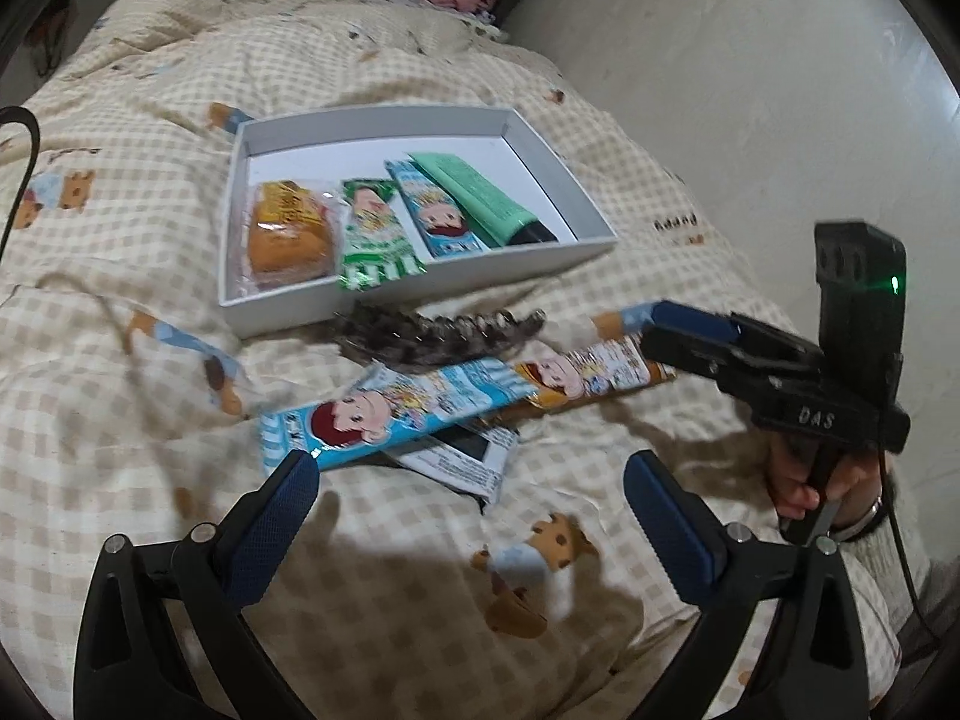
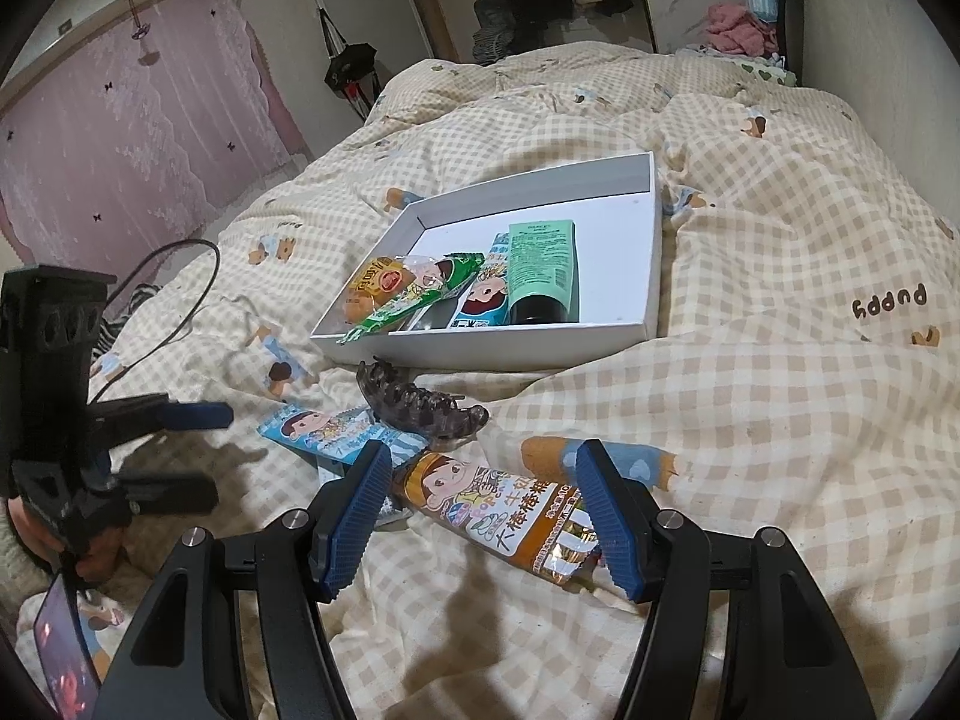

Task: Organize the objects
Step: 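Move the left gripper down toward the grey-white wrapped bar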

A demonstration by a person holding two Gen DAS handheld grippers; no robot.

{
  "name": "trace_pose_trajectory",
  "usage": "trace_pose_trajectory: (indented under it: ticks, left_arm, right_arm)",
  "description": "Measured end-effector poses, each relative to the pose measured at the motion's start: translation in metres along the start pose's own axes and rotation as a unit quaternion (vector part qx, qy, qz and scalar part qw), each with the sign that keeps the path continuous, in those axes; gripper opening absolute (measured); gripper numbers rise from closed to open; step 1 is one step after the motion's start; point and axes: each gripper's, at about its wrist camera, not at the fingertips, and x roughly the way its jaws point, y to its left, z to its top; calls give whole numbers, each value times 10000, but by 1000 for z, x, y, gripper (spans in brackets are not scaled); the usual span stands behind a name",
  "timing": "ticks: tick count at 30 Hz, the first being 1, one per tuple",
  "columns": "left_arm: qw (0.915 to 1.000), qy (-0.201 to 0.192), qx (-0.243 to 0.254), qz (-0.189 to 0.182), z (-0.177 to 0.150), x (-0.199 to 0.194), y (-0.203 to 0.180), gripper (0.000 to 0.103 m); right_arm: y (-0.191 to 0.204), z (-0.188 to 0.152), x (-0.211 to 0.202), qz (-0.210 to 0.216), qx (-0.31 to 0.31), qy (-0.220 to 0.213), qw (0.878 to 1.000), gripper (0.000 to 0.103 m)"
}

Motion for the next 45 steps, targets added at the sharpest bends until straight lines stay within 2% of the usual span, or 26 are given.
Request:
trace_pose_trajectory:
  ticks: [4, 6, 9, 13, 19, 22, 26, 31, 35, 37, 40, 45]
  left_arm:
    - [9994, 308, 160, -34, -1, 8, -7, 92]
    - [9976, 690, 107, 1, 2, 18, -6, 89]
    - [9938, 1099, -89, -137, 9, 29, -3, 88]
    - [9882, 1485, -148, 330, 18, 46, -2, 88]
    - [9774, 2047, -21, 537, 28, 79, -7, 88]
    - [9689, 2389, -518, 398, 35, 96, 2, 89]
    - [9606, 2447, -1279, 317, 41, 105, 17, 93]
    - [9495, 2228, -2159, 457, 41, 108, 26, 96]
    - [9447, 2042, -2511, 533, 38, 108, 33, 95]
    - [9455, 2056, -2469, 531, 37, 106, 34, 89]
    - [9477, 2120, -2291, 674, 35, 96, 35, 63]
    - [9491, 2159, -2285, 184, 30, 69, 42, 60]
  right_arm:
    - [-2, 0, -1, 21, 50, -14, 10000, 65]
    - [-1, 0, -2, 31, 47, -44, 10000, 65]
    - [-1, 0, -4, 58, 65, -88, 9999, 65]
    - [-3, -1, -7, 79, 103, -165, 9998, 65]
    - [-6, -1, -8, 148, 181, -174, 9996, 65]
    - [-7, -1, -8, 158, 198, -173, 9995, 65]
    - [-7, -1, -9, 160, 197, -173, 9995, 65]
    - [-7, -1, -9, 160, 196, -175, 9995, 65]
    - [-7, -1, -9, 158, 203, -168, 9995, 65]
    - [-7, -1, -9, 156, 206, -167, 9995, 65]
    - [-8, -1, -8, 157, 209, -155, 9995, 65]
    - [-9, -2, -8, 157, 226, -146, 9995, 65]
